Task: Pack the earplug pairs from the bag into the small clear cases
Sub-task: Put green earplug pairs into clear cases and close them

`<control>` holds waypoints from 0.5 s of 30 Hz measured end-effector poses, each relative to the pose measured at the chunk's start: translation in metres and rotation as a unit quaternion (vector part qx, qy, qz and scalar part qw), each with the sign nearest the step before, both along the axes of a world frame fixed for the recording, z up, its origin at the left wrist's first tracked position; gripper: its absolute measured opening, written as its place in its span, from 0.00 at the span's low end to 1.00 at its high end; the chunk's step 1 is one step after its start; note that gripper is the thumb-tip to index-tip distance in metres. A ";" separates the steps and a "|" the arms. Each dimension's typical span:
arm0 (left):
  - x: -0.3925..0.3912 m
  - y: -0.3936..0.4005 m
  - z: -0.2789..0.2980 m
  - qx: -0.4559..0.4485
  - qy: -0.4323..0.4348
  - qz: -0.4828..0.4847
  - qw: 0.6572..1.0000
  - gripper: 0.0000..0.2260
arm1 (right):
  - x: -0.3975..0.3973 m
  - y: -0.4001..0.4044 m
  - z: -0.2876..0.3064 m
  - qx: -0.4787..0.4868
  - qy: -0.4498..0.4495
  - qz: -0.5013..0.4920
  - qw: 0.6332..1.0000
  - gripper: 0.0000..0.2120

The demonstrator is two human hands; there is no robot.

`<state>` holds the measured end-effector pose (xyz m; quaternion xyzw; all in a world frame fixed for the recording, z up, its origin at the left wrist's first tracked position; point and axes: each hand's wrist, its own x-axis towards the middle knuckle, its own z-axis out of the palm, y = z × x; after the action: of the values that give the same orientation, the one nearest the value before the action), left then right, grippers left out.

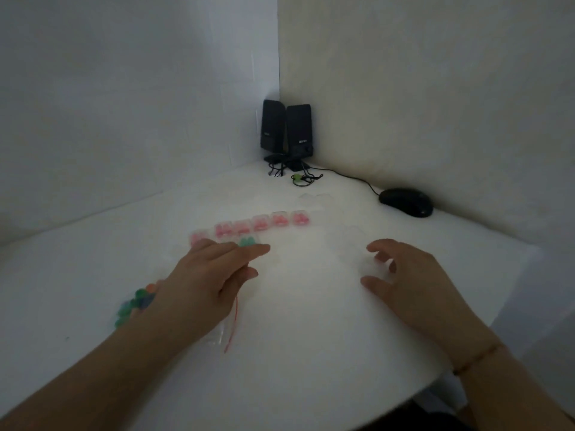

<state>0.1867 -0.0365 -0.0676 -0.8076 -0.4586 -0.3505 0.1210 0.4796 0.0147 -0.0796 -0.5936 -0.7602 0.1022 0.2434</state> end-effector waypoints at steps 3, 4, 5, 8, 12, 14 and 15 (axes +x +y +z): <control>0.004 -0.001 -0.001 0.025 -0.051 -0.007 0.998 0.09 | -0.007 -0.008 0.013 0.031 0.041 0.052 0.997 0.18; 0.005 -0.002 0.000 0.020 -0.089 -0.007 0.996 0.09 | -0.013 -0.012 0.020 0.039 0.057 0.087 0.994 0.18; 0.006 -0.003 0.002 0.004 -0.141 -0.009 0.990 0.08 | -0.021 -0.015 0.028 0.043 0.078 0.126 0.988 0.18; 0.001 -0.001 0.007 -0.128 -0.340 -0.093 0.927 0.10 | -0.057 -0.020 0.056 0.044 0.127 0.235 0.963 0.18; -0.018 0.004 0.021 -0.365 -0.555 -0.171 0.728 0.22 | -0.121 -0.009 0.082 0.077 0.142 0.313 0.936 0.16; -0.030 0.005 0.023 -0.392 -0.602 -0.194 0.668 0.21 | -0.150 0.000 0.086 0.083 0.162 0.342 0.922 0.13; -0.037 0.005 0.023 -0.390 -0.628 -0.201 0.643 0.20 | -0.162 0.004 0.086 0.087 0.174 0.355 0.914 0.12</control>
<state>0.1501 -0.0314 -0.0443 -0.4384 -0.3446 -0.5780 -0.5958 0.3175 0.0188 0.0061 -0.2337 -0.8723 0.2176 0.3703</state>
